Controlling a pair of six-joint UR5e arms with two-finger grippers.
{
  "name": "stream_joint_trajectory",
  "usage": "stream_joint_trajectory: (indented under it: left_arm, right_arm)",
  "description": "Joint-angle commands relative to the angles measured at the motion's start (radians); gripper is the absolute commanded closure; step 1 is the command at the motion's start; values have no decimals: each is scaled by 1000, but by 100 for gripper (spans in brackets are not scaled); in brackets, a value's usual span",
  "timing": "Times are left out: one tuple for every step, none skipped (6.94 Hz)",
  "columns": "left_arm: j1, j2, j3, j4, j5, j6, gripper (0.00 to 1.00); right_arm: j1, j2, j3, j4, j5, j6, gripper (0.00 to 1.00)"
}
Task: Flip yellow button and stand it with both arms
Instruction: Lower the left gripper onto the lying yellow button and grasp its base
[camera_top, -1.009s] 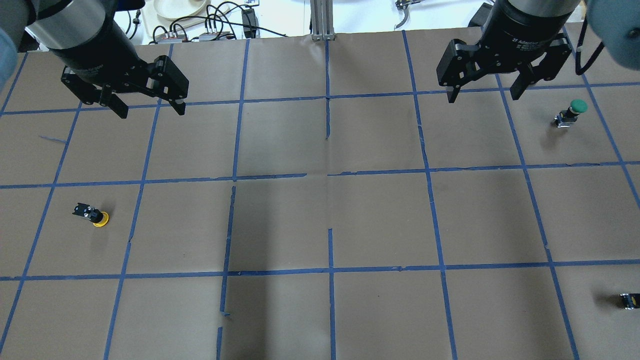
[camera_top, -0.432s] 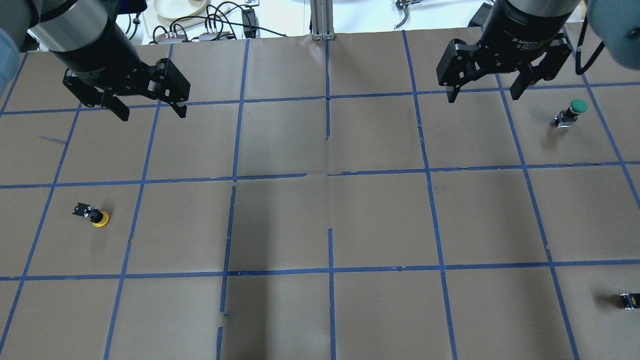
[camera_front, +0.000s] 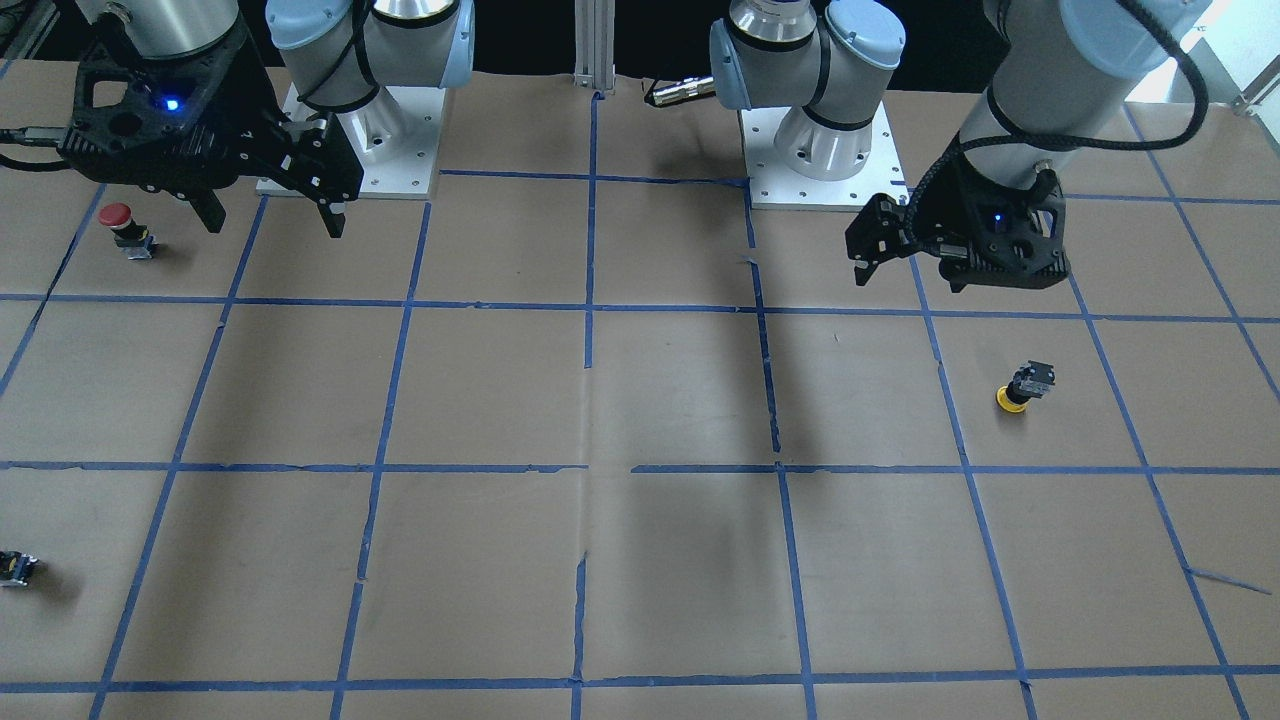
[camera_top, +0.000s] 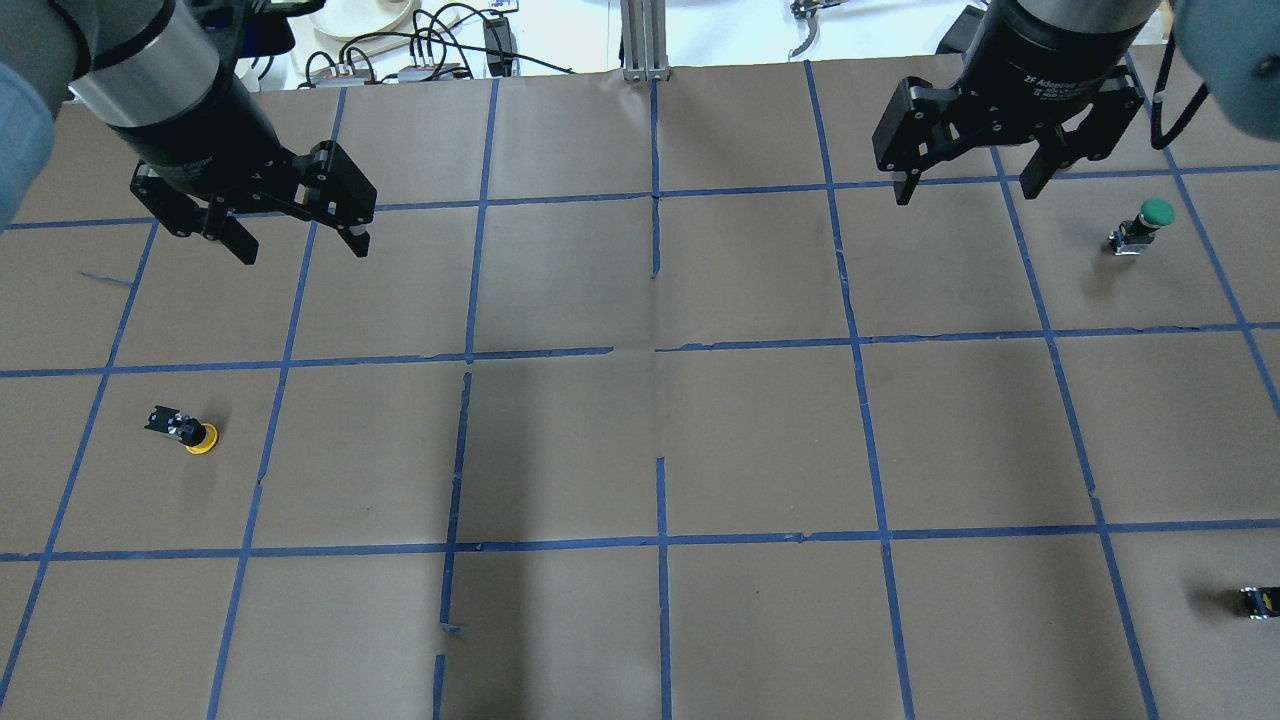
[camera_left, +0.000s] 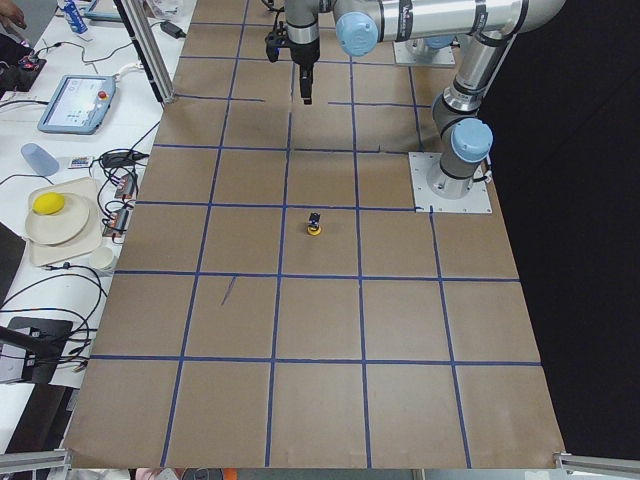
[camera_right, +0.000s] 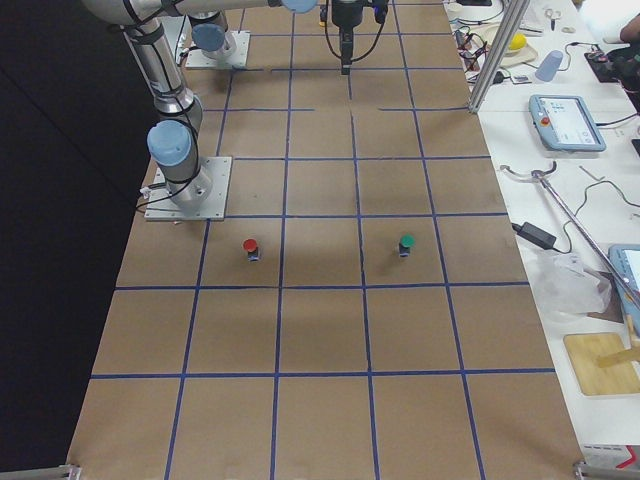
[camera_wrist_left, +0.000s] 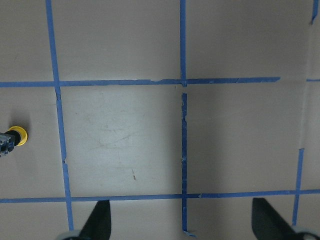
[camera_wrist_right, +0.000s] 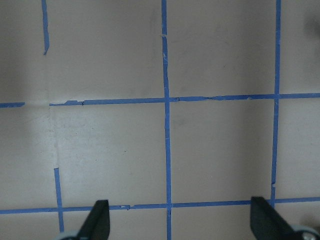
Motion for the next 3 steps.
stream_joint_trajectory:
  left_arm:
    - [143, -3, -92, 117, 59, 225, 0]
    - [223, -5, -124, 155, 59, 336, 0]
    - [309, -15, -164, 219, 58, 440, 0]
  right_arm:
    - [0, 0, 0, 0, 3, 1, 1]
    - [1, -1, 0, -2, 3, 1, 1]
    - [0, 0, 0, 0, 1, 1, 1]
